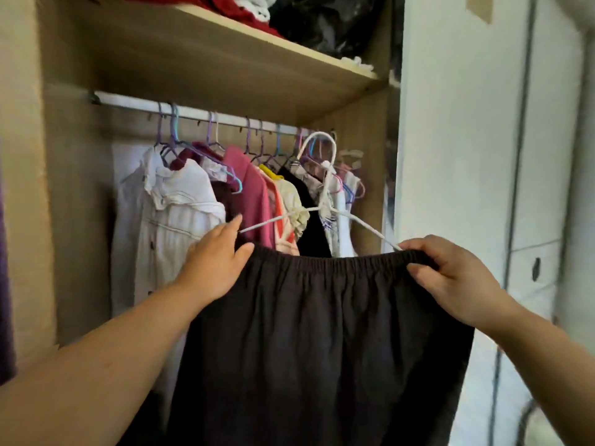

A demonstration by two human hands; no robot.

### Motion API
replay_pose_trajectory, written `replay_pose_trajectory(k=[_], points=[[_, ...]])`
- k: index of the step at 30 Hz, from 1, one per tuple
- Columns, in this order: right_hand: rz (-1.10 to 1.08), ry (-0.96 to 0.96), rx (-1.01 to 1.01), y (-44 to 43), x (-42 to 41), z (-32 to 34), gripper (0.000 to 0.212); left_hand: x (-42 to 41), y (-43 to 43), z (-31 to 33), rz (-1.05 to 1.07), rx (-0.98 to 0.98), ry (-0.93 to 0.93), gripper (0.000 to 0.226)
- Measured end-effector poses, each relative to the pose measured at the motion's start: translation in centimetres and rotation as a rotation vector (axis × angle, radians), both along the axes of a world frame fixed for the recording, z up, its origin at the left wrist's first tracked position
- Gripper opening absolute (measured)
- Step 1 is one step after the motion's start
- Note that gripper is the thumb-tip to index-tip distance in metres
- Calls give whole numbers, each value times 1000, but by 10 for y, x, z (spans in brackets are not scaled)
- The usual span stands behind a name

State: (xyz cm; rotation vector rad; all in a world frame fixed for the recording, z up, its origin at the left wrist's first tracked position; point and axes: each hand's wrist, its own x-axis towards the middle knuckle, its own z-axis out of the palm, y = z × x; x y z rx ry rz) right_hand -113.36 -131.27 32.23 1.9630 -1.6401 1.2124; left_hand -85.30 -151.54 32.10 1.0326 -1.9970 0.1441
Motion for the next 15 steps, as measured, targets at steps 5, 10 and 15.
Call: replay_pose_trajectory(k=[5, 10, 15], points=[[-253, -23, 91, 56, -8, -26, 40, -46, -1, -26, -357, -49, 39, 20], [-561, -69, 213, 106, 12, -61, 27, -81, 3, -64, -614, 52, 2, 16], [-913, -108, 343, 159, 64, -121, 12, -92, 36, -109, -813, 36, -41, 16]])
